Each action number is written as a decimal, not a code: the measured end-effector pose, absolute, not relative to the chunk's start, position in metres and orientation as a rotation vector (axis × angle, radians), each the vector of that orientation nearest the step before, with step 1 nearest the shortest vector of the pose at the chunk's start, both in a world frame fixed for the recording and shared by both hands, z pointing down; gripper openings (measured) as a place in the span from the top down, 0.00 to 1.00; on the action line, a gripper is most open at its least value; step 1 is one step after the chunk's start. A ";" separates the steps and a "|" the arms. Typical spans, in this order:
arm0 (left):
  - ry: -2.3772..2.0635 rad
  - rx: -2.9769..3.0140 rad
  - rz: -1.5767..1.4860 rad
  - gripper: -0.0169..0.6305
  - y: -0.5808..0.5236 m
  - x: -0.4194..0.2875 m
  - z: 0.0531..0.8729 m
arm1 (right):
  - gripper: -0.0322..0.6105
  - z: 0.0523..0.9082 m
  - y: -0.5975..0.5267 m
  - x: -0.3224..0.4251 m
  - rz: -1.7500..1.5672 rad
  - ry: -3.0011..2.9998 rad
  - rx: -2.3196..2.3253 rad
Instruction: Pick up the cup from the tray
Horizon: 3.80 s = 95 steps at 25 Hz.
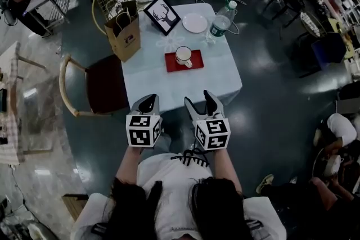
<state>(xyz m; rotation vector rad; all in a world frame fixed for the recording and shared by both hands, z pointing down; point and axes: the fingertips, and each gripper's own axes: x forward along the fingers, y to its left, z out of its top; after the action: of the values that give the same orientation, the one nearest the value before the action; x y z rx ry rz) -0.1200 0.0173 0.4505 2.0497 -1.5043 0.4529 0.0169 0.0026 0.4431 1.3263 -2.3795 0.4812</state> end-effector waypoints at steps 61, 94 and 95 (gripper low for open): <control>-1.470 1.887 0.584 0.97 -0.160 -0.122 0.567 | 0.19 0.603 -0.223 -0.033 0.405 -2.393 1.172; -1.428 1.758 0.645 0.97 -0.135 -0.137 0.605 | 0.28 0.616 -0.235 -0.044 0.388 -2.398 1.183; -1.428 1.761 0.648 0.97 -0.135 -0.136 0.605 | 0.28 0.614 -0.235 -0.044 0.383 -2.403 1.186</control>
<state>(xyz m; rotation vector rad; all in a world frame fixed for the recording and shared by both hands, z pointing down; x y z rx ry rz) -0.1364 -0.1353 0.6046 1.7615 -1.4279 0.6476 -0.0442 -0.2351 0.6144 1.1864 -2.4032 0.3832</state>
